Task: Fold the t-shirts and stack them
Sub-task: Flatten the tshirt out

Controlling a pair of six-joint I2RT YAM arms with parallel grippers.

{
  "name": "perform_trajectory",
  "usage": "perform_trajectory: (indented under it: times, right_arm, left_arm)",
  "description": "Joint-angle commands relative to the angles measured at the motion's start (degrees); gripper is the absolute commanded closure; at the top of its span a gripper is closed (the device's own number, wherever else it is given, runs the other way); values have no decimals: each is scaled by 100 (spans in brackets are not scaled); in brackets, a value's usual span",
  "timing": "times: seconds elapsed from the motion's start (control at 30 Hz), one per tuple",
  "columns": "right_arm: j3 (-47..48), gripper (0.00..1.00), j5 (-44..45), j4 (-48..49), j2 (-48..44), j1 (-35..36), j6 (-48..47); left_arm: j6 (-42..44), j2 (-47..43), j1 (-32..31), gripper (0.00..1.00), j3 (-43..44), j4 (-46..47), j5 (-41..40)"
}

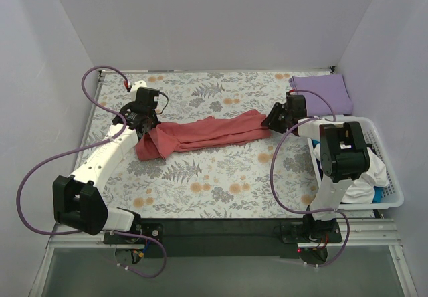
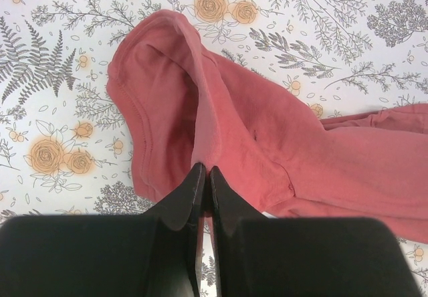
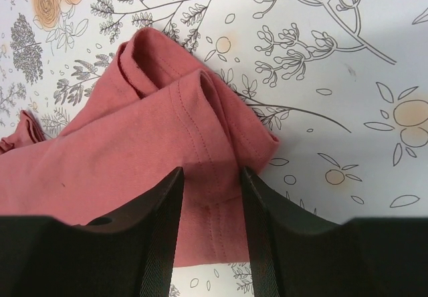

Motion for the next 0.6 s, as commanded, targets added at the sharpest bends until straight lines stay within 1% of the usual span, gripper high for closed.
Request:
perform_trajectory:
  times: [0.0,0.07,0.1,0.13,0.2,0.37,0.57]
  right_arm:
    - [44,53,-3,124,24,-1,-111]
    - [88,58,-57,124,24,8,-146]
    - [106,62,-109,124,-20,8,-164]
    - [123,69,-127,124,-37,8,-190]
    - [194,73,-197,124,-125,25,-225]
    - [299,73,-347,80,-388,34,-331]
    - [431,72,-672,19,-389,60,-322]
  left_arm:
    - [36,-236,27,100,-58,78,6]
    - [36,-245,27,100,-67,78,6]
    - [27,-263,27,100,-67,69,6]
    - [27,-263,18,100,-67,69,6]
    - [36,-272,18,100,-76,78,23]
    - [53,-272,18,100,-94,87,59]
    - [53,-289,18,100,-85,78,111]
